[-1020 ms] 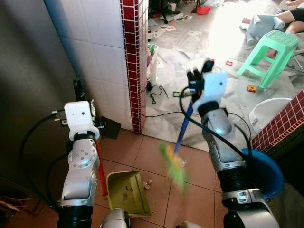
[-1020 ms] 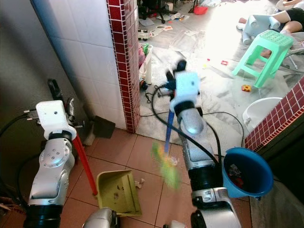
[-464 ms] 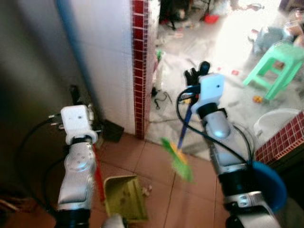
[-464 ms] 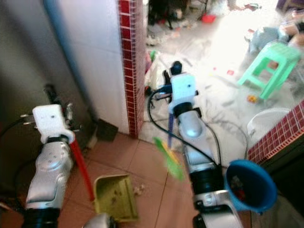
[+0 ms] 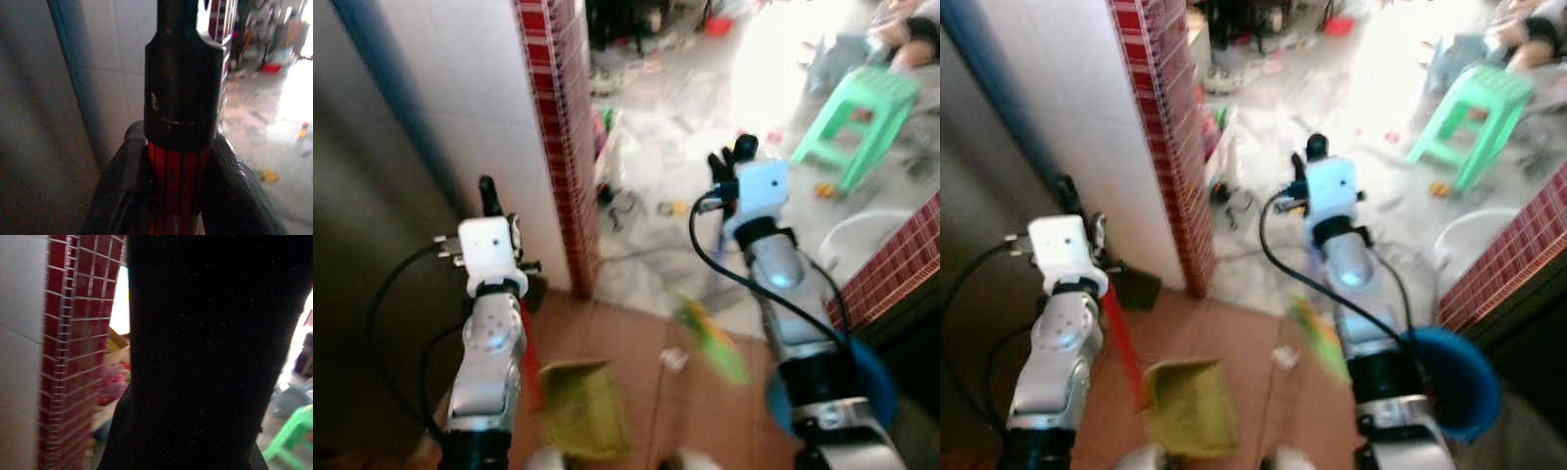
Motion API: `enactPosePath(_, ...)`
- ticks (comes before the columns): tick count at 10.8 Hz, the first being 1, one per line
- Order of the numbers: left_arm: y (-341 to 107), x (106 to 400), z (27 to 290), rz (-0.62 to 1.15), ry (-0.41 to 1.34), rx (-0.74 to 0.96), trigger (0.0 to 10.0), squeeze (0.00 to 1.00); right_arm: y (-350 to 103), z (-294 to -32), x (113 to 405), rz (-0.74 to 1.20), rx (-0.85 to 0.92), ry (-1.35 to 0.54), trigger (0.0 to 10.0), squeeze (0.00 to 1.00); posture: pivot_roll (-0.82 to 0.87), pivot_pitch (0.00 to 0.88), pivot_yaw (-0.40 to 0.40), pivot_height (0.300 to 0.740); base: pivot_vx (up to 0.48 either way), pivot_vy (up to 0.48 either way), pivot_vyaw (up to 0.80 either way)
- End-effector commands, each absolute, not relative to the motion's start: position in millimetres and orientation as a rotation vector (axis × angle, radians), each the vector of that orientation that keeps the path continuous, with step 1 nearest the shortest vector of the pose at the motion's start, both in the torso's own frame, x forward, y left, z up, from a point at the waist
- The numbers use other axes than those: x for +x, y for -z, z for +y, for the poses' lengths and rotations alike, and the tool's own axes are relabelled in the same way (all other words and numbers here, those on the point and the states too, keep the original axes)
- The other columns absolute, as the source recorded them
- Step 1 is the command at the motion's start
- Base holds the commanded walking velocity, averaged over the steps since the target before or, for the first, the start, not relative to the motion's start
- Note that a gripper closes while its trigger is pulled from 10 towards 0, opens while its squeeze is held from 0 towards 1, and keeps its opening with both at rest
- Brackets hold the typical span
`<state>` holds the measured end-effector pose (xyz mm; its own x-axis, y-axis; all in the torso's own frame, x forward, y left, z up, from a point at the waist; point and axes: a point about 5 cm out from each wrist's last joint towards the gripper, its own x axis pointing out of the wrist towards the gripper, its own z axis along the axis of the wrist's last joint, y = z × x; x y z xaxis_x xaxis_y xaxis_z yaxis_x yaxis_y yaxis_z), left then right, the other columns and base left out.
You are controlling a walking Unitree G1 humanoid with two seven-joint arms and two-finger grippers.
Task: Sweep floor
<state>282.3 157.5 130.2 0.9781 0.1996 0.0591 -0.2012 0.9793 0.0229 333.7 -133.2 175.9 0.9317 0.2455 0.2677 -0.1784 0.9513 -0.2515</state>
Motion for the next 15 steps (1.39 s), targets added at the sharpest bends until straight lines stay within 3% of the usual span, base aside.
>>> enactPosePath(1, -139, 283, 165, -0.101, -0.238, 0.053, 10.0, 0.00, -196, -118, 335, -0.411, -0.236, -0.264, 10.0, 0.00, -0.05, 0.023, -0.035, 0.740, 0.000, 0.000, 0.00)
enactPosePath(7, -137, 279, 177, -0.088, -0.310, 0.232, 10.0, 0.00, -175, -118, 338, -0.346, -0.210, -0.256, 10.0, 0.00, -0.04, 0.028, -0.036, 0.740, 0.000, 0.000, 0.00)
enactPosePath(11, -129, 277, 173, -0.066, -0.292, 0.220, 10.0, 0.00, -174, -110, 338, -0.354, -0.213, -0.274, 10.0, 0.00, -0.03, 0.031, -0.040, 0.740, 0.000, 0.000, 0.76)
enactPosePath(15, -135, 283, 172, -0.082, -0.289, 0.207, 10.0, 0.00, -178, -116, 339, -0.373, -0.234, -0.209, 10.0, 0.00, -0.04, 0.036, -0.043, 0.740, 0.000, 0.000, 0.00)
